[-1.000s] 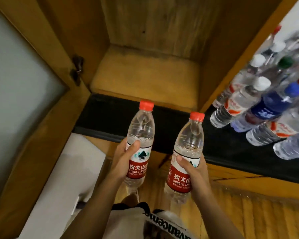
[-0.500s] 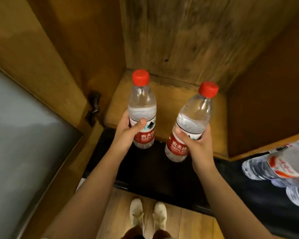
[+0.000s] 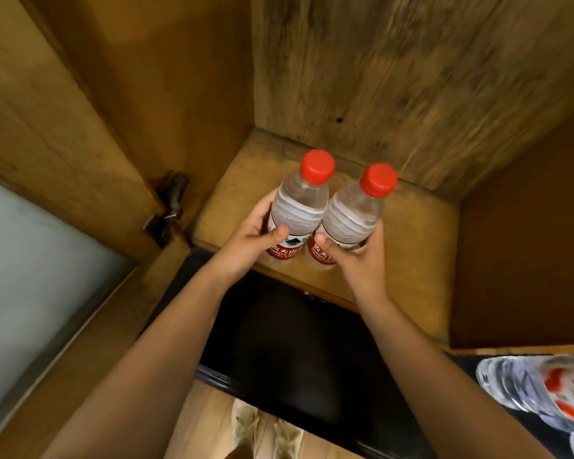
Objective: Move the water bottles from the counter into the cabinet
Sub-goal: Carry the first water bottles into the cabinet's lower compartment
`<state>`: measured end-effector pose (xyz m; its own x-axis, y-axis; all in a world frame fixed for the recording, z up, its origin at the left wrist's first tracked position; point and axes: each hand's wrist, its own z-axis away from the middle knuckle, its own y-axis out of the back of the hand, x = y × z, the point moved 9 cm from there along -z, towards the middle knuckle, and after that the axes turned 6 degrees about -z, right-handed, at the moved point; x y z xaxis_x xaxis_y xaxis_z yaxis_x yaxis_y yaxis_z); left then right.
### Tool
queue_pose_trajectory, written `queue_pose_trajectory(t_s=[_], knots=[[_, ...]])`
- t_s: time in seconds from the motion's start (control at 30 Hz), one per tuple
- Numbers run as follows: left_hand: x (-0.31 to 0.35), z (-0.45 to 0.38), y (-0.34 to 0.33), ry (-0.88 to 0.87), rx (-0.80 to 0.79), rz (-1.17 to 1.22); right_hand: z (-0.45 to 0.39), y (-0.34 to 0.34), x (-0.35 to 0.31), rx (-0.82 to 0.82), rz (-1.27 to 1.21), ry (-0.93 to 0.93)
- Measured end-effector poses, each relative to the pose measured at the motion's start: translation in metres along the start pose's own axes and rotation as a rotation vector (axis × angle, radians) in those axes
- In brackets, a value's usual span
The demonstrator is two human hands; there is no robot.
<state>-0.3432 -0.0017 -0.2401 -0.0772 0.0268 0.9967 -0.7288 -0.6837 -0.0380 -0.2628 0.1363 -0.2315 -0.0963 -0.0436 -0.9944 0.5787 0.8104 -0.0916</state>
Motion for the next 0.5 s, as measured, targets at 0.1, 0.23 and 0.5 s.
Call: queue_pose_trajectory(t_s=[0.1,0.23,0.5], knots=[[0.002,0.004,0.012,0.031,0.087,-0.224,-0.004,-0.002,0.005,-0.034,0.042,0.004],[0.011,0.012,0.017,-0.022,0.166,-0.331,-0.005,0.000,0.014,-0.079,0.124,-0.036],[-0.018,0.029,-0.004,-0.060,0.323,-0.149,0.008,0.002,0.011,-0.071,0.204,0.002]])
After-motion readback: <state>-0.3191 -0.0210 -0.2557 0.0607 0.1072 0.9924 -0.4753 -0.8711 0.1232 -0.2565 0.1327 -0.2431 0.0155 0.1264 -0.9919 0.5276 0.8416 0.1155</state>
